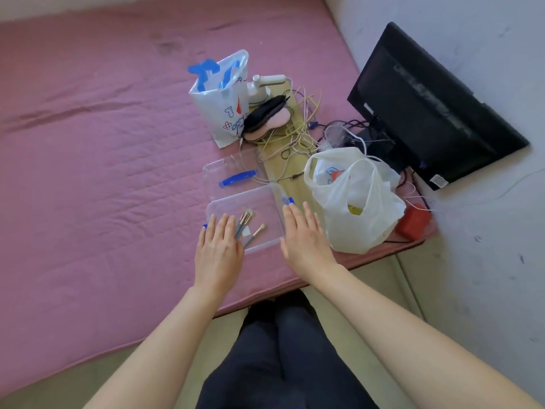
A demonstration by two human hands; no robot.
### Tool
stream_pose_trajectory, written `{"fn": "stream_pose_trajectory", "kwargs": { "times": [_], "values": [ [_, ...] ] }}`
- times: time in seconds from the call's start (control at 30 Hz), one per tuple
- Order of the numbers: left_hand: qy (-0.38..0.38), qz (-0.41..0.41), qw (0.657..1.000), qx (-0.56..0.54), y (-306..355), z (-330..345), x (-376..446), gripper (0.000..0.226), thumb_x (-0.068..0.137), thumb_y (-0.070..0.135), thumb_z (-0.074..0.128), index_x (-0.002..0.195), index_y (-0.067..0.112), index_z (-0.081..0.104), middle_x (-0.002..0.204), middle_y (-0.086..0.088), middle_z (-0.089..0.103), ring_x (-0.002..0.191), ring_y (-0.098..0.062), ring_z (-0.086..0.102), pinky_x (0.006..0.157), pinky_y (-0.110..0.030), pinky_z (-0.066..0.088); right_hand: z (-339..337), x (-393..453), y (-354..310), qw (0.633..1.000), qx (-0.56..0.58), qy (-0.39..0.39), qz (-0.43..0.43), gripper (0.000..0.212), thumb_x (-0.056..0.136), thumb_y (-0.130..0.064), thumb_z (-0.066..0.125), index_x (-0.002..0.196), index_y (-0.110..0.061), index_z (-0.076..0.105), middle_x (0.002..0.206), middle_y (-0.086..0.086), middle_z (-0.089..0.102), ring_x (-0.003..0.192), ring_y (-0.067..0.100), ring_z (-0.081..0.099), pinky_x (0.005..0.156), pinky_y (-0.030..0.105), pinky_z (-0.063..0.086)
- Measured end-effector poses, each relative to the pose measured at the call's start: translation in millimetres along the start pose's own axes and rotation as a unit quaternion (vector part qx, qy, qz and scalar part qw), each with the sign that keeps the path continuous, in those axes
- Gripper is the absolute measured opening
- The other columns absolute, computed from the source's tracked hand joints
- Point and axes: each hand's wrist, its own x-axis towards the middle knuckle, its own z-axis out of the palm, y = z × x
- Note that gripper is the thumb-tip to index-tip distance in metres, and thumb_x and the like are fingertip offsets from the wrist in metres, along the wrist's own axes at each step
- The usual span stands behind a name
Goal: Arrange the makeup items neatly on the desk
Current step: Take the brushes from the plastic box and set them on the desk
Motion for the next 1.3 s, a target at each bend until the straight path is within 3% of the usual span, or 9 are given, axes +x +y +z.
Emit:
{"fn": "stream_pose_trajectory", "kwargs": {
  "times": [0.47,0.7,0.87,0.97,1.1,1.2,1.3],
  "values": [
    [-0.017,-0.062,0.998,-0.012,-15.9,71.9,53.3,0.051,0.090,0.010,0.053,0.139,0.001,0.043,0.144,-0.015,0.044,0.140,-0.034,0.031,0.114,-0.047,0.027,61.9,93.0,17.2,0.995,-0.002,-0.059,-0.086,0.064,0.099,-0.024,0.040,0.151,-0.007,0.008,0.159,0.010,0.012,0.147,0.032,0.001,0.120,0.042,0.011],
    [-0.012,-0.063,0.998,-0.023,-40.3,145.1,90.4,0.048,0.088,0.005,0.057,0.133,-0.005,0.048,0.137,-0.020,0.051,0.134,-0.038,0.039,0.111,-0.047,0.034,141.8,140.3,26.5,0.990,0.029,-0.082,-0.113,0.066,0.096,-0.009,0.043,0.151,-0.007,0.007,0.159,0.009,0.013,0.148,0.029,0.002,0.118,0.039,0.022],
    [0.019,-0.052,0.998,-0.027,-52.1,190.6,104.0,0.036,0.078,-0.001,0.067,0.112,-0.008,0.062,0.116,-0.021,0.064,0.115,-0.039,0.056,0.099,-0.045,0.046,198.5,161.7,42.0,0.982,0.082,-0.129,-0.111,0.071,0.090,0.010,0.040,0.151,-0.008,0.006,0.158,0.009,0.011,0.147,0.027,0.001,0.116,0.034,0.022],
    [-0.004,-0.063,0.997,-0.036,-55.5,211.5,111.1,0.029,0.081,0.001,0.062,0.109,-0.005,0.063,0.115,-0.018,0.064,0.114,-0.034,0.056,0.095,-0.040,0.047,221.4,176.2,53.8,0.981,0.088,-0.138,-0.102,0.068,0.090,0.009,0.041,0.150,-0.008,0.013,0.155,0.010,0.018,0.144,0.028,0.012,0.115,0.032,0.019],
    [-0.062,-0.087,0.993,-0.046,-63.3,236.0,130.3,0.022,0.088,0.003,0.050,0.107,0.001,0.060,0.112,-0.012,0.060,0.108,-0.032,0.052,0.082,-0.040,0.048,239.7,199.8,63.4,0.979,0.082,-0.158,-0.096,0.046,0.095,-0.006,0.045,0.139,-0.004,0.034,0.137,0.013,0.038,0.130,0.029,0.032,0.105,0.036,0.033],
    [-0.103,-0.128,0.985,-0.047,-71.1,252.1,151.2,0.016,0.090,0.000,0.043,0.099,0.005,0.056,0.102,-0.013,0.057,0.094,-0.034,0.054,0.064,-0.037,0.035,251.6,217.9,64.6,0.974,0.032,-0.183,-0.127,0.035,0.095,-0.016,0.047,0.128,-0.005,0.047,0.130,0.014,0.045,0.123,0.031,0.038,0.102,0.038,0.035],
    [-0.128,-0.138,0.982,-0.028,-76.9,267.0,169.1,0.019,0.088,-0.005,0.043,0.099,0.004,0.055,0.102,-0.015,0.058,0.091,-0.037,0.058,0.063,-0.037,0.034,262.8,230.4,60.2,0.965,-0.008,-0.202,-0.166,0.032,0.093,-0.014,0.048,0.124,-0.008,0.052,0.128,0.012,0.047,0.122,0.031,0.039,0.101,0.038,0.038]
  ]
}}
